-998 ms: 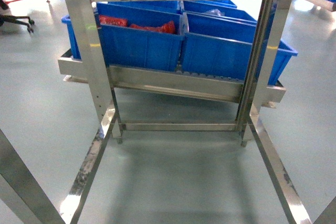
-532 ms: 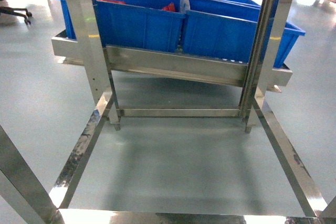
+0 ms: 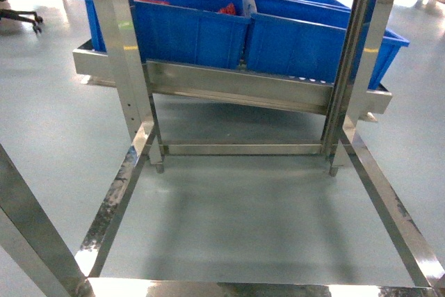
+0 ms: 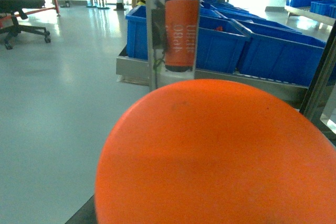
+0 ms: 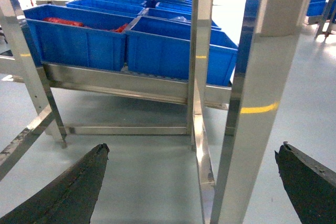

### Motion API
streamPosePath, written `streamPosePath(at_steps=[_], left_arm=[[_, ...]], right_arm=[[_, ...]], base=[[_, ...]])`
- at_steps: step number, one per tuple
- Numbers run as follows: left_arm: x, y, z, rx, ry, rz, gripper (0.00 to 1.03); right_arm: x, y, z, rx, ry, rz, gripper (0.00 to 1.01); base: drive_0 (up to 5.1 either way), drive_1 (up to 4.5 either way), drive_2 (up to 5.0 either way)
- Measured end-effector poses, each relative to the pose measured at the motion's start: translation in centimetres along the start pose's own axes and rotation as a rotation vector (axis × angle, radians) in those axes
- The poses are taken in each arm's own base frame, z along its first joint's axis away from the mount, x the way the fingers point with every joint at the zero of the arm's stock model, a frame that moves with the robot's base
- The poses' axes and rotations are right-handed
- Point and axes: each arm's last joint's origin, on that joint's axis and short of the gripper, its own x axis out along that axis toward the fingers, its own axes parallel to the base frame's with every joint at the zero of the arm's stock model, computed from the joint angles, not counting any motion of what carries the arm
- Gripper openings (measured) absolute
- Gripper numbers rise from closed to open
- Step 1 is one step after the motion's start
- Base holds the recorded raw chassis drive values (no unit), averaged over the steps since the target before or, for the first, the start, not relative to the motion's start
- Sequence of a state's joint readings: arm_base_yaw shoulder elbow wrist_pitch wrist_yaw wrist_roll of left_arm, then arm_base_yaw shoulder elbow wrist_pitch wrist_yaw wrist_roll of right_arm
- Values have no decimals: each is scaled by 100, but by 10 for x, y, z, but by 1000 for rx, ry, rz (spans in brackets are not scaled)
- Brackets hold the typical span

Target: Pick capacitor and pack into box

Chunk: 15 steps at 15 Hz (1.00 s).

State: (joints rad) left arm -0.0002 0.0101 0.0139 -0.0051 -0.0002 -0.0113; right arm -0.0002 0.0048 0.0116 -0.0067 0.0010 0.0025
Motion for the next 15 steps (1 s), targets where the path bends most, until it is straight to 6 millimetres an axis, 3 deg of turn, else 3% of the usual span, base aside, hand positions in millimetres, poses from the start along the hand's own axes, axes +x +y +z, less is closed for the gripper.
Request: streamPosePath(at_steps=[15], left_arm=[[0, 0, 0, 0, 2, 0, 43]], right_arm=[[0, 0, 0, 0, 0, 1, 98]], base=[[-491, 254, 254]])
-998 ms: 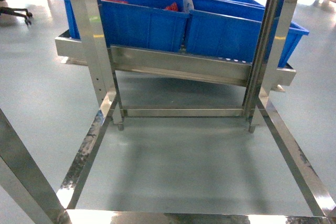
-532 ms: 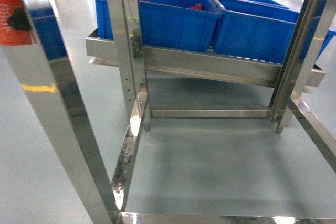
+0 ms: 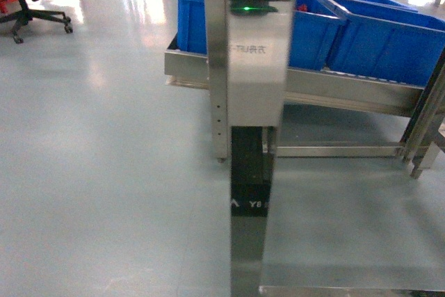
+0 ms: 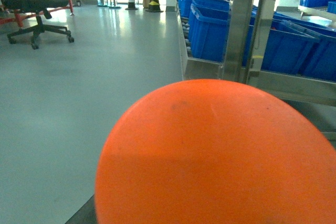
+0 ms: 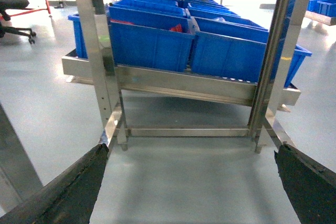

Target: Pick capacitor and pack into box

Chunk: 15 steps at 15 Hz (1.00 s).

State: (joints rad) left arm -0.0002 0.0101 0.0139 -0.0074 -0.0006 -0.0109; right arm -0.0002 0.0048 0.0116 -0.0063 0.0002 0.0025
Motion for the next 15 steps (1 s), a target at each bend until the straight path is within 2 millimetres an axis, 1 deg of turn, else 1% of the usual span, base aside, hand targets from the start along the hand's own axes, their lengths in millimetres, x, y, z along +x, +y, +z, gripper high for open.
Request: streamPosePath(at_steps=[15], left_arm=[[0, 0, 0, 0, -1, -1, 43]], right_arm=[[0, 0, 0, 0, -3, 0, 98]], base=[[-497, 248, 248]])
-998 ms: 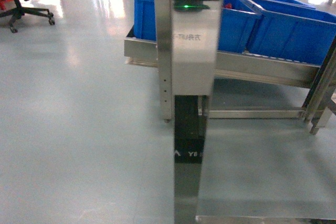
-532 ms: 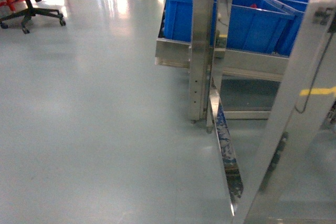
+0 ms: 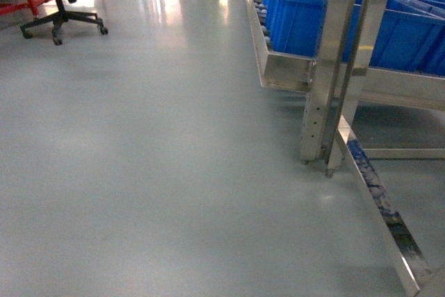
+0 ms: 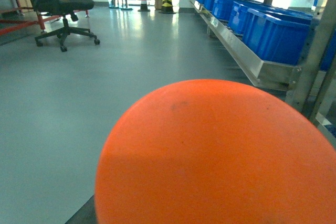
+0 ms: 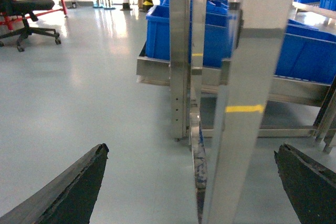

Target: Pick capacitor and pack into box

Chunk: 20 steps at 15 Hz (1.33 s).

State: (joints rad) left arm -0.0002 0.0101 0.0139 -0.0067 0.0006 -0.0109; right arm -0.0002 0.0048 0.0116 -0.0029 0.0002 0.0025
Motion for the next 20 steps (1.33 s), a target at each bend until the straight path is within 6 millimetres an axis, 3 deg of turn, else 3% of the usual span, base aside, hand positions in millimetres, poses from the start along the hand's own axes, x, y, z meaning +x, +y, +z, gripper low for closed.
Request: streamPosePath(at_steps=[20], left_arm=[[0, 0, 0, 0, -3, 1, 43]], right_arm=[[0, 0, 0, 0, 4, 0, 98]], base=[[-503, 242, 242]])
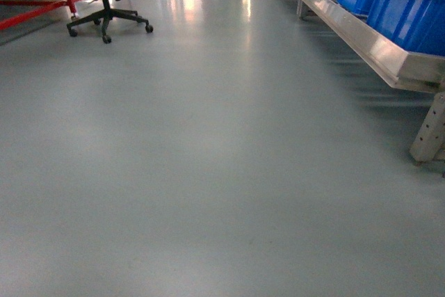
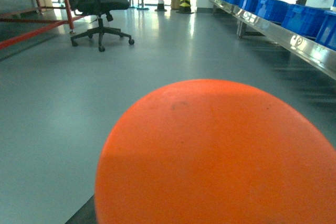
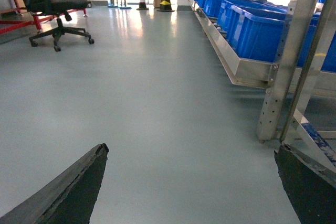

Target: Pick capacitor and pack into box

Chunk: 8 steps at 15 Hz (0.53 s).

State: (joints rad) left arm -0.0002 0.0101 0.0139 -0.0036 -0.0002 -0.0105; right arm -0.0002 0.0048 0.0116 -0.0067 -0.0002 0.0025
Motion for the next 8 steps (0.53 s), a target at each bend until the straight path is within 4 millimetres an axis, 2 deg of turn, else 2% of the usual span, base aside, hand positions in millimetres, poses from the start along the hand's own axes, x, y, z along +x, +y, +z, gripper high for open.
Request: streamPosePath(at_steps=[8], left_arm=[[0, 0, 0, 0, 5, 2, 43]], right_arm=[[0, 0, 0, 0, 2, 0, 98]], base=[[-502, 244, 244]])
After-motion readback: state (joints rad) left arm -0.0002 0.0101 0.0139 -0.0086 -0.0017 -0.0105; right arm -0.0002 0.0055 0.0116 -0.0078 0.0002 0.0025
